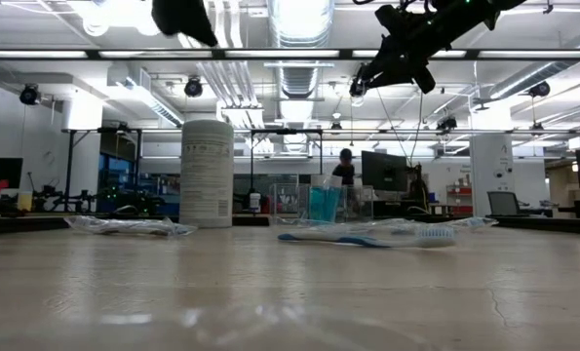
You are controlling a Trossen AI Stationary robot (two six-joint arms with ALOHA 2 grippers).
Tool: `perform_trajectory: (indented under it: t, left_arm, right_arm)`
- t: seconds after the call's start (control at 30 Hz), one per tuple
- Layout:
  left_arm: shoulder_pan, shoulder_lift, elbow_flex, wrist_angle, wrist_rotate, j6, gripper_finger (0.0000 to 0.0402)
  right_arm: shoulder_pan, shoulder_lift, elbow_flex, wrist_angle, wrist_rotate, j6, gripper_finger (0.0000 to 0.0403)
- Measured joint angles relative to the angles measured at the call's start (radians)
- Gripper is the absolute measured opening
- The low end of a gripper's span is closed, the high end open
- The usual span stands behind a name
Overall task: Pick & Place toothbrushing station
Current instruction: Put the blue mouthwash into the middle of the transparent organizer
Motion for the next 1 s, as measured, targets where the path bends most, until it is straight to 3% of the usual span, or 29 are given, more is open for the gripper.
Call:
perform_trajectory:
  t: [0.13,0.3,0.47,0.77,1.0]
  left_arm:
    - [-0.118,-0.027,0.000,0.014,-0.172,-0.045,0.0165]
    - [-0.234,-0.082,-0.036,0.048,-0.256,-0.142,0.0165]
    - [-0.340,-0.190,-0.167,0.153,-0.383,-0.201,0.0165]
    - [-0.423,-0.369,-0.397,0.299,-0.388,-0.351,0.0165]
    - [-0.458,-0.452,-0.444,0.215,-0.165,-0.335,0.0165]
  right_arm:
    - [0.000,0.000,0.000,0.000,0.000,0.000,0.0128]
    - [0.000,0.000,0.000,0.000,0.000,0.000,0.0128]
    - [0.000,0.000,0.000,0.001,0.000,0.000,0.0128]
    - [0.000,0.000,0.000,0.001,0.000,0.000,0.0128]
    - [0.000,0.000,0.000,0.001,0.000,0.000,0.0128]
